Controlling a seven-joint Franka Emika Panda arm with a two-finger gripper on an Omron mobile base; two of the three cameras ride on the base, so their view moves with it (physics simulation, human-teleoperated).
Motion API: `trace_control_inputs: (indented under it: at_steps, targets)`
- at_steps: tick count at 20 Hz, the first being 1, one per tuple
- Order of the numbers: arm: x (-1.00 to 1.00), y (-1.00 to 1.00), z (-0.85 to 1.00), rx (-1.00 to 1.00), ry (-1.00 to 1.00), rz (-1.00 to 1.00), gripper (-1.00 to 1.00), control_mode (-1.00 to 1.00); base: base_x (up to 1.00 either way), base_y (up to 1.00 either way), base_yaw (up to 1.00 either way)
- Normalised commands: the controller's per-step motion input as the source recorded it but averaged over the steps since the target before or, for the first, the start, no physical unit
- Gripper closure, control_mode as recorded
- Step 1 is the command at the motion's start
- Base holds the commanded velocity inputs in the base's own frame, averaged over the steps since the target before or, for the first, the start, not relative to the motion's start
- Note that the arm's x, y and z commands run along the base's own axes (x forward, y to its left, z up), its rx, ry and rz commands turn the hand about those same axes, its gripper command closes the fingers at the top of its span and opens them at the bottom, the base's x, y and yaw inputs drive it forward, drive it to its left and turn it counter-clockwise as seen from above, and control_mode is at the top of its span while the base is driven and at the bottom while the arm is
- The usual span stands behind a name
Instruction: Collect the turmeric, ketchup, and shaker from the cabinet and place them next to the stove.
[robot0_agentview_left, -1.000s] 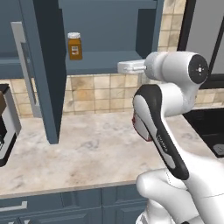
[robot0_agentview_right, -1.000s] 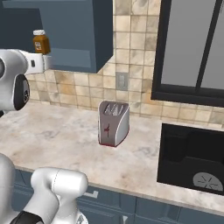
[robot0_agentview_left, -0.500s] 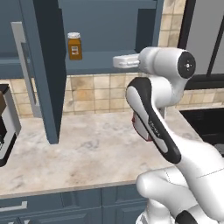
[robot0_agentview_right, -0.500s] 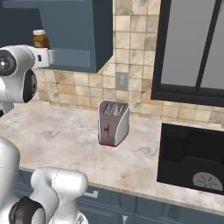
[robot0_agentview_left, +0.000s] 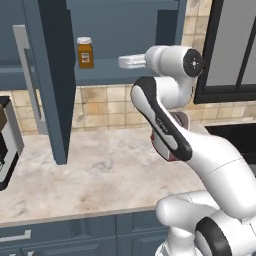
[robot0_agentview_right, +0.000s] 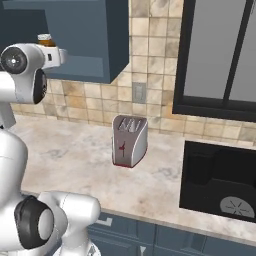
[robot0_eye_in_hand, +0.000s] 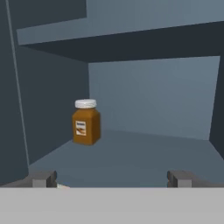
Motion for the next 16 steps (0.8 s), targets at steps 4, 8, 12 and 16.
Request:
trace_control_inputs:
  at_steps: [4, 8, 12, 16]
  targets:
    - [0.41, 0.22, 0.0, 0.0, 0.0, 0.03, -1.0, -1.0, 0.0, 0.0, 0.0]
    - [0.41, 0.22, 0.0, 0.0, 0.0, 0.04, -1.0, -1.0, 0.0, 0.0, 0.0]
    - [0.43, 0.19, 0.0, 0.0, 0.0, 0.03, -1.0, -1.0, 0.0, 0.0, 0.0]
    - [0.46, 0.06, 0.0, 0.0, 0.01, 0.01, -1.0, -1.0, 0.0, 0.0, 0.0]
